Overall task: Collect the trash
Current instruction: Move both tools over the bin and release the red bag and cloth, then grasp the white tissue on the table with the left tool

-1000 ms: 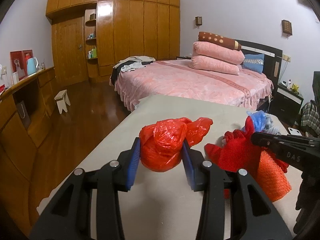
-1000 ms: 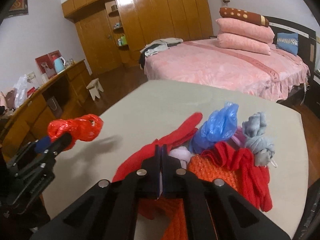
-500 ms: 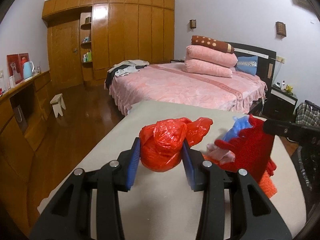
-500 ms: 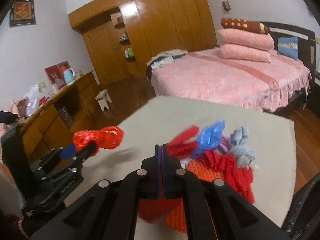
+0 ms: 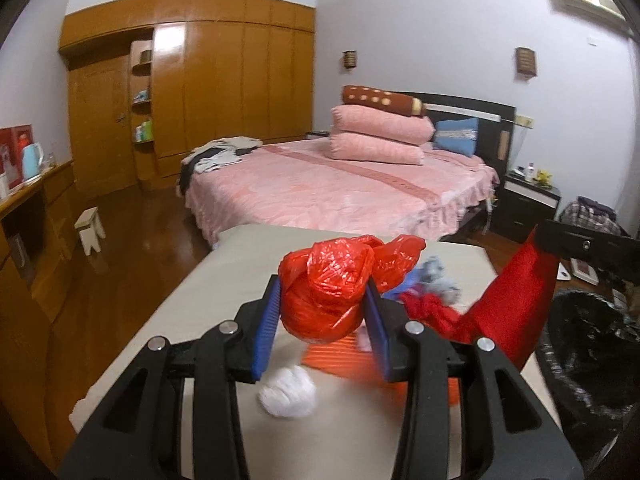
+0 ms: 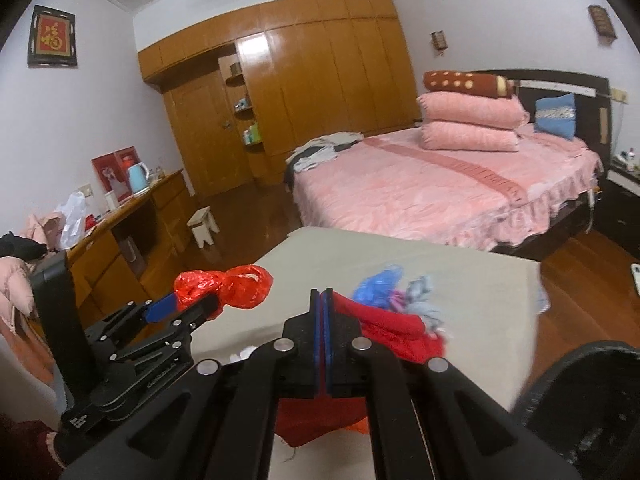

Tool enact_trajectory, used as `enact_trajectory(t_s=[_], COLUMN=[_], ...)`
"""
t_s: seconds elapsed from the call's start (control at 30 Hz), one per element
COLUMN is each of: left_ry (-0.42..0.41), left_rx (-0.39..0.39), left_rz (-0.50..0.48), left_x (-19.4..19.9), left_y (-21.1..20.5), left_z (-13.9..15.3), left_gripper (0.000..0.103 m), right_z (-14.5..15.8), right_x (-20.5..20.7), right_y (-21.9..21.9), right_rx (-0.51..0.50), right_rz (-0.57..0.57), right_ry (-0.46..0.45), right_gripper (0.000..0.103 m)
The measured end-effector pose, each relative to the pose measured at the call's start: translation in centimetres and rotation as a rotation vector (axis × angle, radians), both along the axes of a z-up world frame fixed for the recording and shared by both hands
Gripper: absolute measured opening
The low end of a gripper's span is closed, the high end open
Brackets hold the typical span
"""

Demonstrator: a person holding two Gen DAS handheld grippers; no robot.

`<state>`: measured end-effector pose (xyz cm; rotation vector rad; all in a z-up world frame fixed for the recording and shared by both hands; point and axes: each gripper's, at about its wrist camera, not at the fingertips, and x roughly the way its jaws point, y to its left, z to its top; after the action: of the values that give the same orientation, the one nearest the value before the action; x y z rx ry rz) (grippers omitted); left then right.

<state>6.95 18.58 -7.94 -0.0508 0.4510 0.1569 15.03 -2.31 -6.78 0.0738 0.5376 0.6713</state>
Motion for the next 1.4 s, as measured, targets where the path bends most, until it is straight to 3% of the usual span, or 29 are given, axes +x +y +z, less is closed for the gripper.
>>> enact_trajectory(t_s=[0.33,0.77,0.83,0.87,0.9,0.93,1.0,1.07,1.13,1.23,1.4], left_ry=[-0.004,0.018,0.025,0.030,0.033,0.035,0.038,0.042,0.039,0.028,0.025], left_rx=[-0.015,-0.052,-0.075,-0.095,-0.109,-0.113,-0.113,-0.111,-0.095,-0.072,-0.033], left_rz=[-0.190,-0.485,-0.533,-0.560,-0.579,-0.591,-0.605,-0.603,-0.579,-0.511,-0.356], left_x=[0.5,2.0,2.3,2.5,2.5,2.6,2.7,2.8,2.8,2.6,2.1], left_y=[-8.4,-20.7,-22.3,-23.0,-23.4,-23.9,-24.4,-24.3,-23.5,-21.3,-15.9], left_z=[0.6,-1.1,-1.4,-1.6,-1.8,-2.0,-2.3,-2.5,-2.5,-2.2,-1.7], left_gripper=[0.039,0.039,0.043,0.050,0.063,0.067,0.073,0.078,0.081,0.087,0.091], right_z=[0.5,-0.9,-1.3,-1.4,-1.5,-1.6,-1.7,-1.7,-1.8,-2.0,-2.4], right_x=[-1.7,-3.6,-3.8,-3.9,-4.1,-4.4,-4.6,-4.9,-5.0,-5.3,-4.4], right_y=[-9.1,-21.5,-22.8,-23.4,-24.2,-24.5,-25.3,-25.7,-25.6,-24.7,-21.2], right_rx=[-0.029,-0.096,-0.112,-0.119,-0.128,-0.132,-0.135,-0.142,-0.150,-0.147,-0.122], right_rz=[-0.179,-0.460,-0.500,-0.521,-0.548,-0.561,-0.590,-0.610,-0.615,-0.610,-0.535], right_ry=[-0.019,0.000,0.012,0.015,0.015,0.016,0.014,0.002,-0.007,-0.028,-0.031], right_gripper=[0.001,0.001,0.005,0.005,0.009,0.014,0.039,0.051,0.072,0.093,0.097])
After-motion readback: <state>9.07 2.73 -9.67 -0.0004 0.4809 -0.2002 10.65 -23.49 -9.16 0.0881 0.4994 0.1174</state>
